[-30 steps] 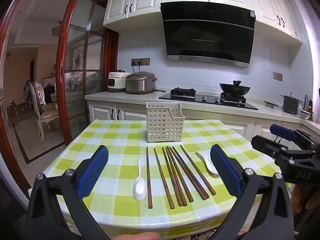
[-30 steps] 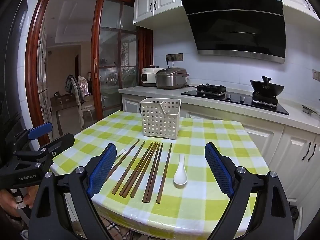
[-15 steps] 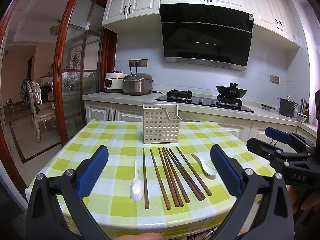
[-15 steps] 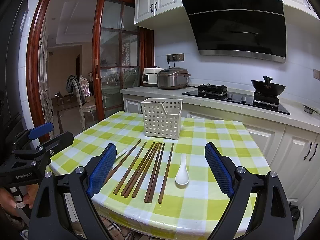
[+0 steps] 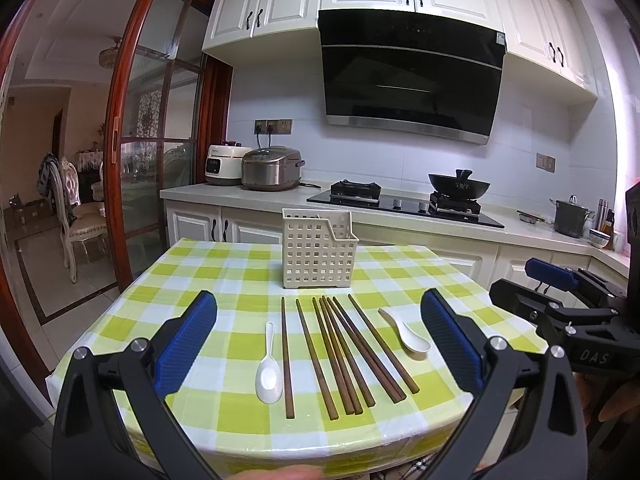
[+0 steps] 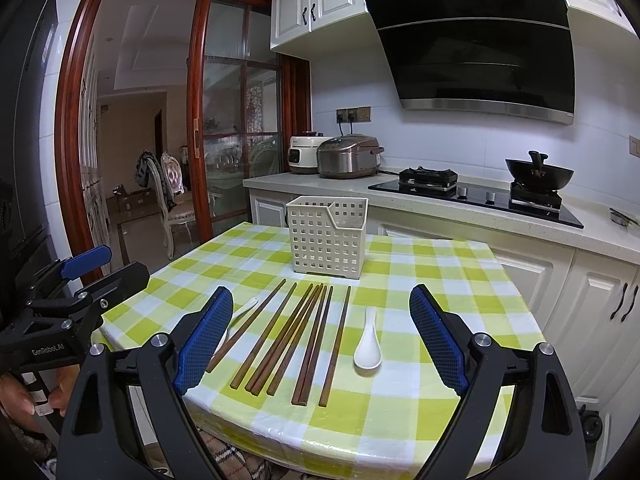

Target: Organize utensils

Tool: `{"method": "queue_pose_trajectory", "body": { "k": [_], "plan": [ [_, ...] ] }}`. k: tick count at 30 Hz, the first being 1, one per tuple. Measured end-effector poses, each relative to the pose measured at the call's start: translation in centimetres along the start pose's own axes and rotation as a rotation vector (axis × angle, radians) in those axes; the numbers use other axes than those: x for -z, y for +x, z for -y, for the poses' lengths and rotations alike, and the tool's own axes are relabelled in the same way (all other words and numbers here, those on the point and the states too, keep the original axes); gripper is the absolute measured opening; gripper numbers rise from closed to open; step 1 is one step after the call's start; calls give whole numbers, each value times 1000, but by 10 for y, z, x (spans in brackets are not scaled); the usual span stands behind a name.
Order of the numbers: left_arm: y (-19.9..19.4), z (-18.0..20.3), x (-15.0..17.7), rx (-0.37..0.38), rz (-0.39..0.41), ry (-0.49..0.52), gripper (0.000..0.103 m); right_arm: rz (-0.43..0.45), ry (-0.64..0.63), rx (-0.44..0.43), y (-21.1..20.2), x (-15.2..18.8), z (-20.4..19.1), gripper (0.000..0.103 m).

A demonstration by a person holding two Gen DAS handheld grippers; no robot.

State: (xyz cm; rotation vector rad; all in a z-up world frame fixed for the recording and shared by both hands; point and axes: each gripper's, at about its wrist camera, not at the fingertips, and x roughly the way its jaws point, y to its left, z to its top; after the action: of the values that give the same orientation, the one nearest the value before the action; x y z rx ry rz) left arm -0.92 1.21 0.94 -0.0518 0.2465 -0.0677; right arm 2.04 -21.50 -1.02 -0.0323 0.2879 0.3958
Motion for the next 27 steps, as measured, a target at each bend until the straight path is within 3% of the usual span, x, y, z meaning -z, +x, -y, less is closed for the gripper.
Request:
{"method": "queue_pose_trajectory", "body": {
  "k": [27],
  "plan": [
    [1, -2, -1, 10, 2, -5, 99, 4, 12, -6, 0, 2, 0, 85]
  ]
}}
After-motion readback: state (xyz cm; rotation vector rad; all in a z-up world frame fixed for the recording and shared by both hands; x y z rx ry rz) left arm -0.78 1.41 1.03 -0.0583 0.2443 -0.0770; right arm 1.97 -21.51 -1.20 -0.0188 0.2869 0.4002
